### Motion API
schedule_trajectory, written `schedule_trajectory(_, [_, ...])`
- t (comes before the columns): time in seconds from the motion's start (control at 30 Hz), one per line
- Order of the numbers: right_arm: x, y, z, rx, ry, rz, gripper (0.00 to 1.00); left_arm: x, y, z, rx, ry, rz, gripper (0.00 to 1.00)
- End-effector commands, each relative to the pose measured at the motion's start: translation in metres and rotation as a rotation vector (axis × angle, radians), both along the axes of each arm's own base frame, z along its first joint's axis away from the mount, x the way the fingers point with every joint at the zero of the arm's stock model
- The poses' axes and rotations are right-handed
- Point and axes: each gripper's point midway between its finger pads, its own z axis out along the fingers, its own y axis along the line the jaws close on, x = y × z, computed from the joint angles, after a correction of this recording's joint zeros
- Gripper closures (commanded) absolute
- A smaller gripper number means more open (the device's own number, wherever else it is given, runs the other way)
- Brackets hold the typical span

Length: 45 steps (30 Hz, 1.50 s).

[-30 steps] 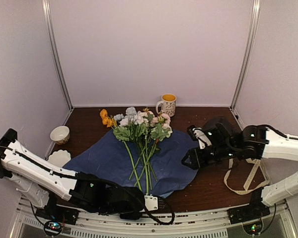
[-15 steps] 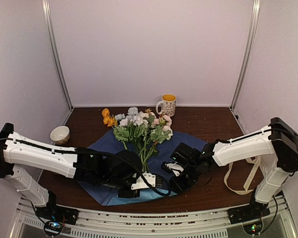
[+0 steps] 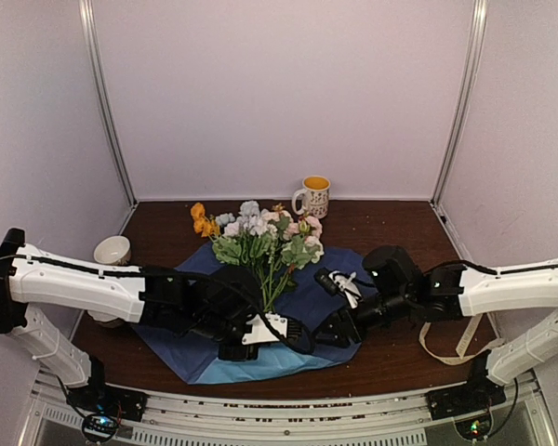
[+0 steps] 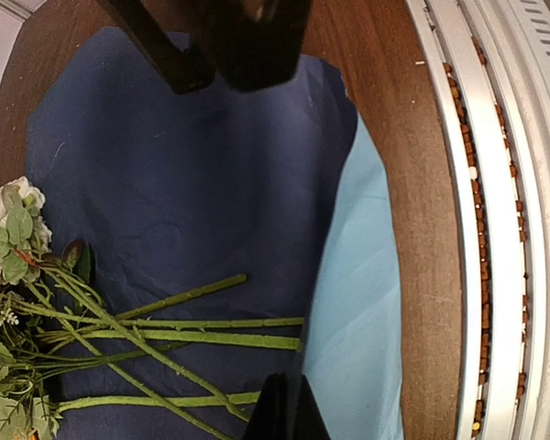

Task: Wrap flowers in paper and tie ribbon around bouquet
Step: Pass from the left arm to the right

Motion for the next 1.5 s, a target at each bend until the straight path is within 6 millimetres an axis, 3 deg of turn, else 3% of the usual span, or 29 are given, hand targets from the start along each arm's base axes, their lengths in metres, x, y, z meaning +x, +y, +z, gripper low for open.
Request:
schedule_trajectory(0.0, [-0.012, 0.012, 0.031, 0.198, -0.050, 0.075, 0.30, 0.007, -0.013, 0.017, -0.070, -0.004, -0.013, 1.00])
schedule_trajectory(0.03, [-0.015, 0.013, 0.033, 0.214, -0.047, 0.086, 0.12, 0.007, -0.014, 0.018, -0.075, -0.003, -0.013, 1.00])
schedule_trajectory(0.07, [-0.016, 0.015, 0.034, 0.223, -0.047, 0.089, 0.01, 0.007, -0.015, 0.019, -0.081, 0.000, -0.014, 1.00])
schedule_trajectory(0.2, [-0.015, 0.023, 0.031, 0.249, -0.030, 0.060, 0.02, 0.010, -0.017, 0.021, -0.107, 0.021, -0.001, 1.00])
schedule_trajectory(0.4, [-0.020, 0.033, 0.000, 0.246, 0.062, 0.086, 0.27, 0.011, -0.015, 0.022, -0.115, 0.050, 0.013, 1.00])
schedule_trajectory(0.63, [-0.028, 0.039, -0.009, 0.292, 0.117, 0.110, 0.40, 0.020, -0.013, 0.015, -0.082, 0.054, 0.051, 1.00])
schedule_trajectory(0.8, [-0.028, 0.037, -0.026, 0.255, 0.144, 0.084, 0.78, 0.022, -0.013, 0.017, -0.087, 0.063, 0.074, 1.00])
schedule_trajectory(0.83, [-0.028, 0.036, -0.029, 0.248, 0.146, 0.077, 0.85, 0.023, -0.012, 0.018, -0.091, 0.066, 0.089, 0.92])
schedule_trajectory(0.87, [-0.026, 0.035, -0.031, 0.238, 0.144, 0.066, 0.91, 0.025, -0.011, 0.021, -0.098, 0.071, 0.109, 0.78])
schedule_trajectory(0.93, [-0.023, 0.034, -0.039, 0.207, 0.144, 0.044, 0.99, 0.029, -0.008, 0.029, -0.114, 0.094, 0.164, 0.63])
schedule_trajectory(1.03, [-0.022, 0.035, -0.047, 0.172, 0.156, 0.043, 1.00, 0.029, 0.001, 0.048, -0.168, 0.125, 0.227, 0.42])
schedule_trajectory(1.13, [-0.023, 0.035, -0.055, 0.134, 0.172, 0.053, 1.00, 0.028, 0.020, 0.063, -0.253, 0.165, 0.282, 0.30])
schedule_trajectory(1.2, [-0.023, 0.034, -0.060, 0.112, 0.178, 0.056, 1.00, 0.047, 0.042, 0.052, -0.273, 0.237, 0.432, 0.29])
schedule_trajectory(1.3, [-0.024, 0.032, -0.065, 0.098, 0.186, 0.051, 1.00, 0.078, 0.080, 0.006, -0.190, 0.360, 0.657, 0.51])
schedule_trajectory(1.47, [-0.023, 0.035, -0.066, 0.109, 0.213, 0.033, 1.00, 0.066, 0.091, -0.061, 0.041, 0.435, 0.652, 0.72])
